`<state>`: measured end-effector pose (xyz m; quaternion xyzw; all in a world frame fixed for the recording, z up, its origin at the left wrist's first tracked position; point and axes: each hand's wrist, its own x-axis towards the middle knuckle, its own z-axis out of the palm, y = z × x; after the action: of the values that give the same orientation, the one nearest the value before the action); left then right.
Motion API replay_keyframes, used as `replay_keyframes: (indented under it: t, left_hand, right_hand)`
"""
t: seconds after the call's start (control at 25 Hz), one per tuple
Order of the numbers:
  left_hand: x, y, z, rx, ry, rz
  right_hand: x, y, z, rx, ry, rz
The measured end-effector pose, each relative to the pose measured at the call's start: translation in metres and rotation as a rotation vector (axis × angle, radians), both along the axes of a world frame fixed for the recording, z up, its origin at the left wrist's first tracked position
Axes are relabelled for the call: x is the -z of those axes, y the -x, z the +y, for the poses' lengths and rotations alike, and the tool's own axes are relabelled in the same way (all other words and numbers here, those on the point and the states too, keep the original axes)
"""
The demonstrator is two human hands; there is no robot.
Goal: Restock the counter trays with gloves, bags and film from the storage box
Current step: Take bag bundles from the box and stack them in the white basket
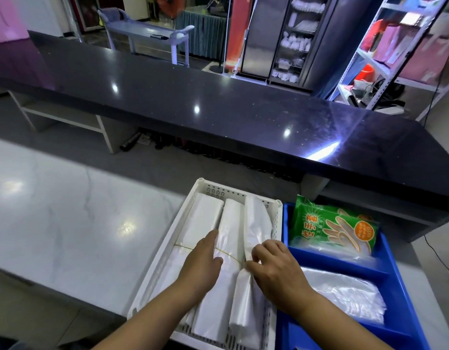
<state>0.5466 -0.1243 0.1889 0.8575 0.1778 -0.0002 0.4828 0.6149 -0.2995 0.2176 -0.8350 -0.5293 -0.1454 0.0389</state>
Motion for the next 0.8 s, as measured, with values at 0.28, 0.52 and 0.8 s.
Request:
replay_keyframes:
  t: [0.28, 0.52, 0.8]
  left_hand:
    - [0.006, 0.005, 0.015, 0.257, -0.663, -0.036]
    - [0.013, 0.010, 0.012, 0.404, -0.664, 0.100]
    - [-0.011, 0.017, -0.016, 0.149, -0.520, 0.109]
  right_hand:
    - [0.004, 0.009, 0.017, 0.135, 0.018, 0.213]
    - [0.017, 0.005, 0.031, 0.282, 0.374, 0.504]
    - [0.003, -0.025, 0.029, 0.298, 0.095, 0.429]
